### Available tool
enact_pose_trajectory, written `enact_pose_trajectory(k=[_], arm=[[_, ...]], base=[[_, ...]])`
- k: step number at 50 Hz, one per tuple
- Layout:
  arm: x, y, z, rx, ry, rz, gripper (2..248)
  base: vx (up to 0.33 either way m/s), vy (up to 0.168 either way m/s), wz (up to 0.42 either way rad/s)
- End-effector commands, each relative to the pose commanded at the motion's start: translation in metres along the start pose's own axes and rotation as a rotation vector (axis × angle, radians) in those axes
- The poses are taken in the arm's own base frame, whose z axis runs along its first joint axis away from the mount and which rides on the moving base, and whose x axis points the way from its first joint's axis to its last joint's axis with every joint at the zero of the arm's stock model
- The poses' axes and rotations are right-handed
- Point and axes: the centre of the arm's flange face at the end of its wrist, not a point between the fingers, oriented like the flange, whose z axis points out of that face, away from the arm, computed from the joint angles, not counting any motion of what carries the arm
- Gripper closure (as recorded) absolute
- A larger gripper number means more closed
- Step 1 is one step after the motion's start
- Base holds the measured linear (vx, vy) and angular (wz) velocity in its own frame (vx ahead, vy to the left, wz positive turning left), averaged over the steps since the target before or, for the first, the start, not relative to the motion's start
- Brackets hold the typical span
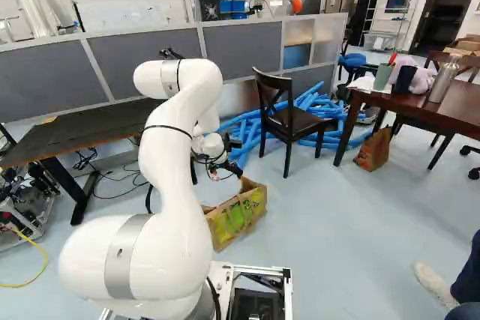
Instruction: Pick up the bag on the ground and place it on the table
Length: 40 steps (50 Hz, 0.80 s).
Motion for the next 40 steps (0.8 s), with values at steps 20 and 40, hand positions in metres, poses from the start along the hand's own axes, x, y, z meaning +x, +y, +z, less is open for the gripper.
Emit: enact_pose_trajectory(k=[20,40], arm=[[-0.008,0.000,0.029,-0.013,-0.053,0.117,3],[-0.015,0.001,0.059,-0.025,-0.066,0.325,3]], base=[[0.000,0.000,0.000],[0.000,0.000,0.000]])
